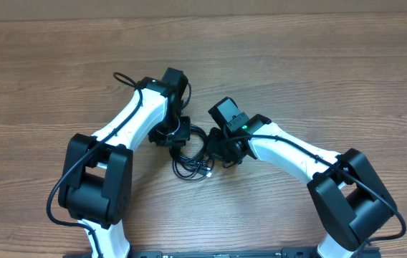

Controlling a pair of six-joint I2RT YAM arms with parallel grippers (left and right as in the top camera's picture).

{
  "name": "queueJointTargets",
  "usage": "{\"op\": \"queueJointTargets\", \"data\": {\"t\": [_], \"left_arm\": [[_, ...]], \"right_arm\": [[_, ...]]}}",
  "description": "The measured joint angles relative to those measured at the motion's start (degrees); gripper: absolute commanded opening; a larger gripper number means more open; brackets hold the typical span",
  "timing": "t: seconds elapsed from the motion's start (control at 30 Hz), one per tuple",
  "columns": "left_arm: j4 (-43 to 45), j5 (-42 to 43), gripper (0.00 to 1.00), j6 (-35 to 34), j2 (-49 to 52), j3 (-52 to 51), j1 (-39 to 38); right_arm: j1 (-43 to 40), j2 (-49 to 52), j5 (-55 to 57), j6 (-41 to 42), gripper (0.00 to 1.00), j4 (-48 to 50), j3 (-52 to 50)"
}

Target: Untangle cables

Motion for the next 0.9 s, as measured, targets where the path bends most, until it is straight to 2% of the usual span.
{"op": "queueJointTargets", "data": {"t": [0.37,0.73,0.9], "left_arm": [[1.8,-3.5,0.29,-4.8,0.0,-0.4,0.0],[2.0,-5.4,0.26,-8.4,0.0,-0.5,0.0],[2.0,-5.4,0.26,-8.4,0.0,-0.5,0.0]], "right_arm": [[0.0,0.0,0.2,0.0,0.15,0.2,0.0],[0.0,0.0,1.5,0.0,0.25,2.6,0.0],[0.0,0.0,2.0,0.0,0.25,2.6,0.0]]}}
